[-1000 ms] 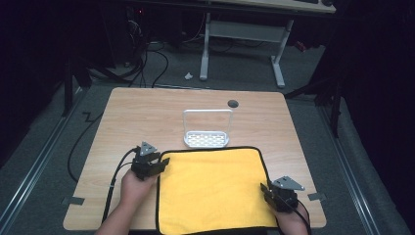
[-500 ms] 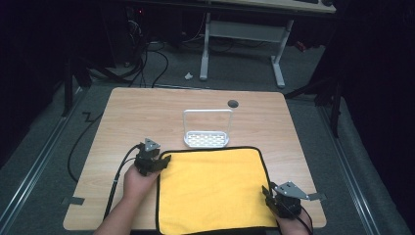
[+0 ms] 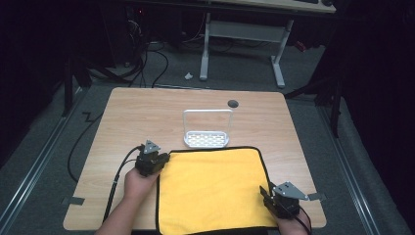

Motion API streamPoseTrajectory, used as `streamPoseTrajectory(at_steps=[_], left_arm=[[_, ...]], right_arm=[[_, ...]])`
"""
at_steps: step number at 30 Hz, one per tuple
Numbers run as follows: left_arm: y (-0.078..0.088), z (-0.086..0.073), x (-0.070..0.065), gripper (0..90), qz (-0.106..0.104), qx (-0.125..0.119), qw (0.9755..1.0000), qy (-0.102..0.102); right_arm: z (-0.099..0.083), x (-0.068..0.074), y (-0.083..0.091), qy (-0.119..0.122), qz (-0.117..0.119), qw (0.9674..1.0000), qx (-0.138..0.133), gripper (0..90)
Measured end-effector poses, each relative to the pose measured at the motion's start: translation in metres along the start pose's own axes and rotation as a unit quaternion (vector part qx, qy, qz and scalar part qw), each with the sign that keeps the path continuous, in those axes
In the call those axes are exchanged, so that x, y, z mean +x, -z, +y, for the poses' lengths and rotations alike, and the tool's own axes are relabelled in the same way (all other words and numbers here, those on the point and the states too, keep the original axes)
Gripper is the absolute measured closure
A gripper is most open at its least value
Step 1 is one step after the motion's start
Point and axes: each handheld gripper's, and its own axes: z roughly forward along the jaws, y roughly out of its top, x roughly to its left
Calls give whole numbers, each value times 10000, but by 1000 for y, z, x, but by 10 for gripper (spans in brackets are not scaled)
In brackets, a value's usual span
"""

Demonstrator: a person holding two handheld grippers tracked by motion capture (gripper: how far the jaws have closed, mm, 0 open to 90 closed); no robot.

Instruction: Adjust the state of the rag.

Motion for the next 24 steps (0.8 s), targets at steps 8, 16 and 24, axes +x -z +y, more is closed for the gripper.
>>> streamPoseTrajectory(at_steps=[8,16,24], left_arm=[[0,0,5,807,-174,-20,9996,225],[0,0,6,806,-194,-50,9994,281],[1,-1,7,805,-184,-41,9992,362]], right_arm=[[14,18,-1,132,216,9995,-204,635],[37,66,-12,756,681,9945,-239,588],[54,112,-30,1039,1072,9886,-210,570]])
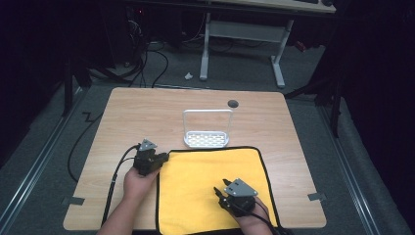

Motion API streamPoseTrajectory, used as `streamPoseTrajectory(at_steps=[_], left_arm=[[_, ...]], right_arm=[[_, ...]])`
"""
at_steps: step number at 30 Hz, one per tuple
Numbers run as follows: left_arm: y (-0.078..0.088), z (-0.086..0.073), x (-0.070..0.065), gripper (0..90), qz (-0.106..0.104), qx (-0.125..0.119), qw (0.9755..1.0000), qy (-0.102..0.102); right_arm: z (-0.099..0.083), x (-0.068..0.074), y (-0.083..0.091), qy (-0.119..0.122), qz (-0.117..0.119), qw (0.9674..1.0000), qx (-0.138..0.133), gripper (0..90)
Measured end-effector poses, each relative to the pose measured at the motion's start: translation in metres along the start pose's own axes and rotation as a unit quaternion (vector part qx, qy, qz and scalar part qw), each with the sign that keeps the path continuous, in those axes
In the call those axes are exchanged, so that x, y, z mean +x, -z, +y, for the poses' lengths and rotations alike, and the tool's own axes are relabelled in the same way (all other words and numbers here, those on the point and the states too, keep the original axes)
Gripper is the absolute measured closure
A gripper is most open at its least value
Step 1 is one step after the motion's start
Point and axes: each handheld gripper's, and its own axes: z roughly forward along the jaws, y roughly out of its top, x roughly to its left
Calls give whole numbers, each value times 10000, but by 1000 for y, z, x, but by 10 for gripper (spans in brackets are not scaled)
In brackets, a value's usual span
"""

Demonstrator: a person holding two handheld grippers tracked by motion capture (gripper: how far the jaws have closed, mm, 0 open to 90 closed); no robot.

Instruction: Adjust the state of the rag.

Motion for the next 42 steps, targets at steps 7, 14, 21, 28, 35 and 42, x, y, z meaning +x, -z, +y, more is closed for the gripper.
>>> streamPoseTrajectory(at_steps=[7,14,21,28,35,42], left_arm=[[0,0,2,802,-72,-10,9999,100],[1,-1,3,797,-83,-15,9999,146],[1,0,4,797,-95,-3,9998,152],[1,-1,4,797,-101,1,9998,152],[1,-1,4,797,-107,-9,9998,173],[1,-1,4,797,-107,-7,9998,170]], right_arm=[[16,38,-25,308,489,9983,113,573],[25,74,-43,490,902,9945,205,567],[38,107,-56,677,1283,9891,251,557],[48,130,-68,719,1653,9832,289,519],[49,137,-70,750,1730,9813,395,515],[46,135,-68,792,1703,9815,376,690]])
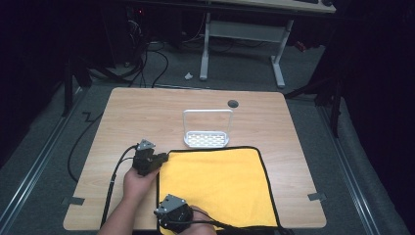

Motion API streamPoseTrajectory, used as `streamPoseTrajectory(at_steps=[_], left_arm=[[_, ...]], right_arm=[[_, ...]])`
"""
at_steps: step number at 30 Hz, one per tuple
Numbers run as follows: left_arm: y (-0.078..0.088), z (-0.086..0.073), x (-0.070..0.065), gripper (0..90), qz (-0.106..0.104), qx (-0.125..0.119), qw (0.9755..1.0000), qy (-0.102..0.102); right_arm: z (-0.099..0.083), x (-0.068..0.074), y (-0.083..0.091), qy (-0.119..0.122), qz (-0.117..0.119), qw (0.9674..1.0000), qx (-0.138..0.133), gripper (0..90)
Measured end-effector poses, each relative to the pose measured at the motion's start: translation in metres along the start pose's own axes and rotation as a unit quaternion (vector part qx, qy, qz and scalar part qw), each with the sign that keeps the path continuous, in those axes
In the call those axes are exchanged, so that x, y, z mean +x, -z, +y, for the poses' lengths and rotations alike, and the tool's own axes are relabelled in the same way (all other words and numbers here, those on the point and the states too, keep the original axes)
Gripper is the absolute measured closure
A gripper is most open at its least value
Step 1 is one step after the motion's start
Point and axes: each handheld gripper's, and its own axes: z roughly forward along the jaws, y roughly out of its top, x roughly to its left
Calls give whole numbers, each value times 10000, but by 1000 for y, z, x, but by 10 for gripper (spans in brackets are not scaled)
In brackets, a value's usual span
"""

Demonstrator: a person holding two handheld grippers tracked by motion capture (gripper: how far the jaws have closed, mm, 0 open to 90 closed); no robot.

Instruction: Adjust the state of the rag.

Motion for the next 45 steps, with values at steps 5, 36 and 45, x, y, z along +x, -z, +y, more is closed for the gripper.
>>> streamPoseTrajectory(at_steps=[5,36,45], left_arm=[[0,0,1,797,-20,-1,10000,29],[67,-19,57,830,-295,-655,9892,1279],[96,-17,71,831,-14,-838,9867,1390]], right_arm=[[-1,-2,2,51,-137,9999,2,811],[59,29,9,518,-31,9943,-932,832],[75,42,-4,539,114,9926,-1085,832]])
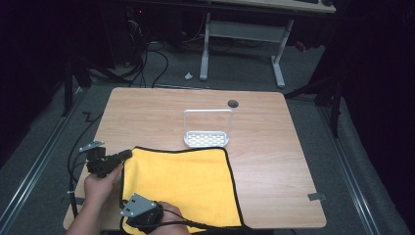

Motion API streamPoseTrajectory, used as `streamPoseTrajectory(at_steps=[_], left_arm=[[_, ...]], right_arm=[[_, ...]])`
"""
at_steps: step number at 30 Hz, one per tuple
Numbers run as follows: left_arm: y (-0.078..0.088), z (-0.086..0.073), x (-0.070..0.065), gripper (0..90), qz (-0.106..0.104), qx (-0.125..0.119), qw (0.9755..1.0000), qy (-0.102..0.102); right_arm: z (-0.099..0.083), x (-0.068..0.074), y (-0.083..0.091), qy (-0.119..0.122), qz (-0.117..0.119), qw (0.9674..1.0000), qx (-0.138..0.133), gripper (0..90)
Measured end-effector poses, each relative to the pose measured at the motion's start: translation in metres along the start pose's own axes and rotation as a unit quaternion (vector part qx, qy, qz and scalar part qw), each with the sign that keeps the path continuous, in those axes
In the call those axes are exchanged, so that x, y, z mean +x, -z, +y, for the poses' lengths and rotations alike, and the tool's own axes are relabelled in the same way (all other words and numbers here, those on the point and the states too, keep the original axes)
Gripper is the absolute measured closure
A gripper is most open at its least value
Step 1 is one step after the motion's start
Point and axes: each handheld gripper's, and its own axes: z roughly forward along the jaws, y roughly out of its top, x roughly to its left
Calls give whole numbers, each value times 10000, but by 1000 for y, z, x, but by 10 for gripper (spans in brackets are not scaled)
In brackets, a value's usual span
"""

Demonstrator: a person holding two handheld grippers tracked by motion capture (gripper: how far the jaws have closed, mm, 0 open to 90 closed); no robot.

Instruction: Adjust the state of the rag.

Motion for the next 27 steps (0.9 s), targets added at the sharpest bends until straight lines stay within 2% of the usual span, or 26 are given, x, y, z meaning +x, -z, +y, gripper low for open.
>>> streamPoseTrajectory(at_steps=[2,4,5,6,7,8,12,15,16,19,21,26,27], left_arm=[[-3,1,-4,831,35,2,10000,-22],[-13,5,-20,831,15,-7,10000,-86],[-13,5,-20,831,15,-7,10000,-86],[-17,7,-27,831,3,-17,9999,-125],[-26,10,-41,830,-28,-33,9998,-204],[-26,10,-41,830,-28,-33,9998,-204],[-45,14,-68,828,67,66,9991,-418],[-55,15,-79,827,39,47,9992,-394],[-57,16,-84,827,58,24,9990,-446],[-57,17,-86,827,38,13,9989,-458],[-55,16,-83,826,99,58,9987,-489],[-38,12,-64,827,206,60,9989,-413],[-28,12,-55,829,268,79,9988,-401]], right_arm=[[0,-4,6,-29,-73,10000,-30,832],[-2,-9,16,-69,-167,9998,-91,832],[-2,-9,16,-69,-167,9998,-91,832],[-3,-12,21,-89,-201,9997,-120,832],[-6,-19,35,-132,-337,9992,-164,831],[-6,-19,35,-132,-337,9992,-164,831],[-16,-32,60,-205,-535,9982,-201,831],[-27,-43,75,-291,-688,9971,-175,830],[-29,-46,78,-333,-703,9968,-175,830],[-35,-53,87,-451,-773,9958,-196,830],[-34,-52,86,-441,-747,9960,-221,830],[-26,-40,69,-324,-552,9977,-223,830],[-20,-33,60,-251,-475,9984,-188,831]])
